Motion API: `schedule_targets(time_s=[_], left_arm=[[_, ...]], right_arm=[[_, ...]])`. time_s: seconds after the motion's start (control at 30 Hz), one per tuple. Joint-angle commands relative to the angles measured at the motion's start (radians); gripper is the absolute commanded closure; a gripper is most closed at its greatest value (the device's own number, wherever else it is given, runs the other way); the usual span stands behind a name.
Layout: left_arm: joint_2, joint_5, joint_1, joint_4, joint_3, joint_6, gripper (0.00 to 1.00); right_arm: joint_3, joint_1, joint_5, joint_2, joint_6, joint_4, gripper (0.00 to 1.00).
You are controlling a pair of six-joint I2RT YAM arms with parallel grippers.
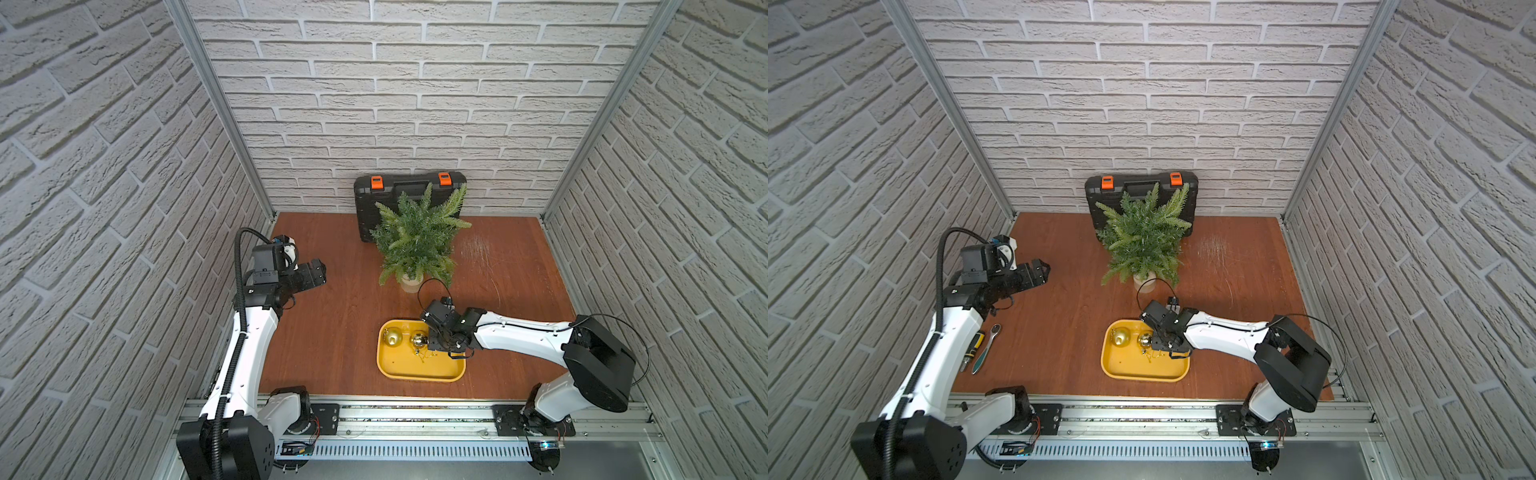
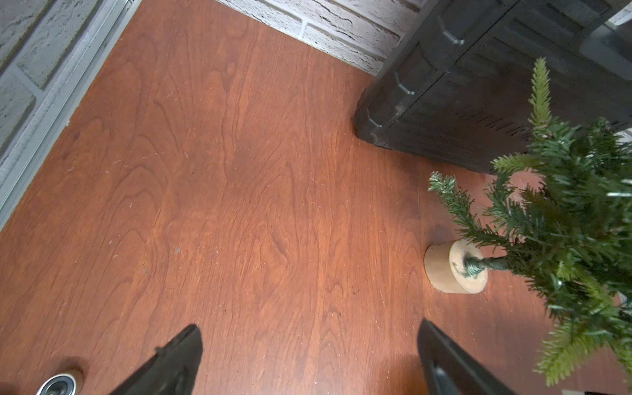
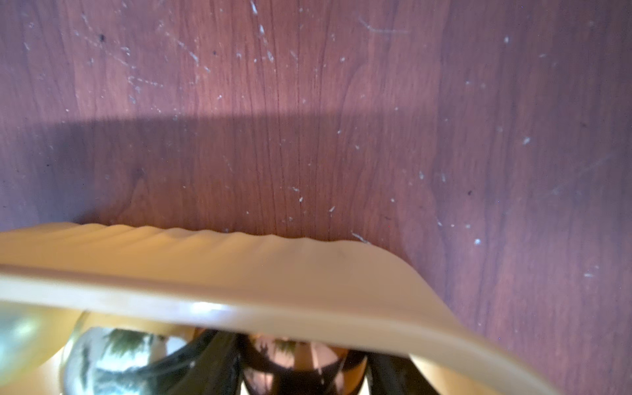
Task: Decorate the small christmas tree with ornaments
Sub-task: Pick up an ornament from the container.
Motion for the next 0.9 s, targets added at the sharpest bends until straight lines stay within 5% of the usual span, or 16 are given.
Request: schedule_targets(time_s=[0.0,0.6,0.87], left_arm=[[0.003,0.011,0.009,0.012,-0.015,0.004,0.02],[-0.046,0.046,0.003,0.075,-0.031,0.0,0.02],[-0.066,0.061,-0.07,0.122,-0.015,0.004,0.02]], right_arm=[[0.003,0.011,0.037,-0.007,-0.012,-0.009,0.5],[0.189,0.039,0.244,-0.355,-0.094,-0.434,0.51],[0.336,-0.015,0.338,-0.44,-0.214,-0.517,0.5]])
